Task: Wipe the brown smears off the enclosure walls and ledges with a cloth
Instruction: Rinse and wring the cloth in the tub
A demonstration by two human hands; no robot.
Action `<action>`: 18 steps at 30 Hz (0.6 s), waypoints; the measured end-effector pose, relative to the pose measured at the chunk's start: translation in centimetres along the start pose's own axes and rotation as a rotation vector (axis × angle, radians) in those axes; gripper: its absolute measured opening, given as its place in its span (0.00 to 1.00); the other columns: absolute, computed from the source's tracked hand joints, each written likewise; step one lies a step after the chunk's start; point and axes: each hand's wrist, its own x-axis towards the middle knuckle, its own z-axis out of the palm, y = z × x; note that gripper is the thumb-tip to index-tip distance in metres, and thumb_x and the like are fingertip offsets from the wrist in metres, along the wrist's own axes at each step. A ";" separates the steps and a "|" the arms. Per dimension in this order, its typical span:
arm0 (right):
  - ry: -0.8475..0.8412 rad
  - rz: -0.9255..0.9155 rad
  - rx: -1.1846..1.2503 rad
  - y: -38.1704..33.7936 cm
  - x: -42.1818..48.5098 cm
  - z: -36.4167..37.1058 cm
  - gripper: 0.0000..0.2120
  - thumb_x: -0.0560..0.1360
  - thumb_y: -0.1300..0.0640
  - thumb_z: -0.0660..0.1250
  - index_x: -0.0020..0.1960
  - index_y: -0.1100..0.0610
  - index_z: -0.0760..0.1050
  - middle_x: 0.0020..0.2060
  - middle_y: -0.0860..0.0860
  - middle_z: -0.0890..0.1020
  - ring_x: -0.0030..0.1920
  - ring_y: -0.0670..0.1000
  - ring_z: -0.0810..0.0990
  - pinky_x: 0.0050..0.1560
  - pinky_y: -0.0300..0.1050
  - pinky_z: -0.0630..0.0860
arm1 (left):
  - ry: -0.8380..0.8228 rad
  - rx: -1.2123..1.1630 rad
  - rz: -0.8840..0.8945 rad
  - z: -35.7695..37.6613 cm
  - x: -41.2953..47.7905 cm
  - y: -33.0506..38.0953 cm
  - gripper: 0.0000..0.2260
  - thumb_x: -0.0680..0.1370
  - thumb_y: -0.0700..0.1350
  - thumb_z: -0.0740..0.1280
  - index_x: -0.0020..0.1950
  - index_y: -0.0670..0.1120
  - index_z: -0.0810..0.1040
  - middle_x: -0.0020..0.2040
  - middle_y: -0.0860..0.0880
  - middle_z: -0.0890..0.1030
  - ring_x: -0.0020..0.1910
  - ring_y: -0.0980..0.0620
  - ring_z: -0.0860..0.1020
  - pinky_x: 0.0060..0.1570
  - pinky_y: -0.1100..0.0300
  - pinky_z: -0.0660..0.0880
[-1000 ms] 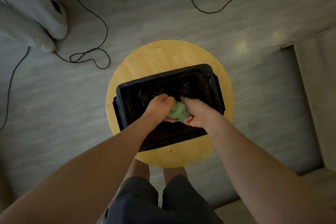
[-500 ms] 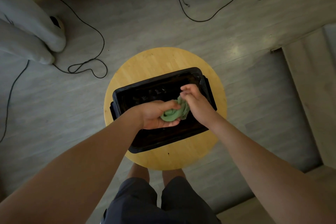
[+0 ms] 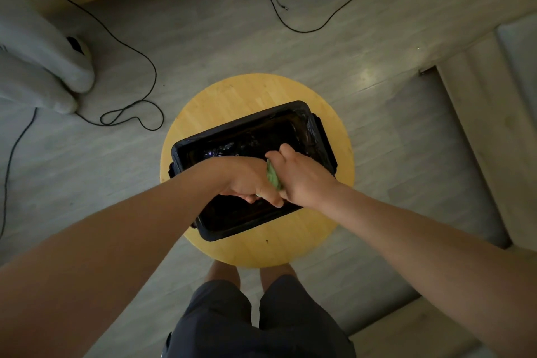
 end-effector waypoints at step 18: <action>-0.510 0.432 0.750 -1.2 3.7 -0.4 0.04 0.71 0.58 0.68 0.41 0.57 0.75 0.29 0.52 0.69 0.28 0.52 0.65 0.28 0.44 0.60 | 0.726 1.143 0.107 0.8 1.2 -2.6 0.12 0.82 0.44 0.64 0.65 0.45 0.72 0.60 0.43 0.77 0.58 0.41 0.79 0.49 0.49 0.78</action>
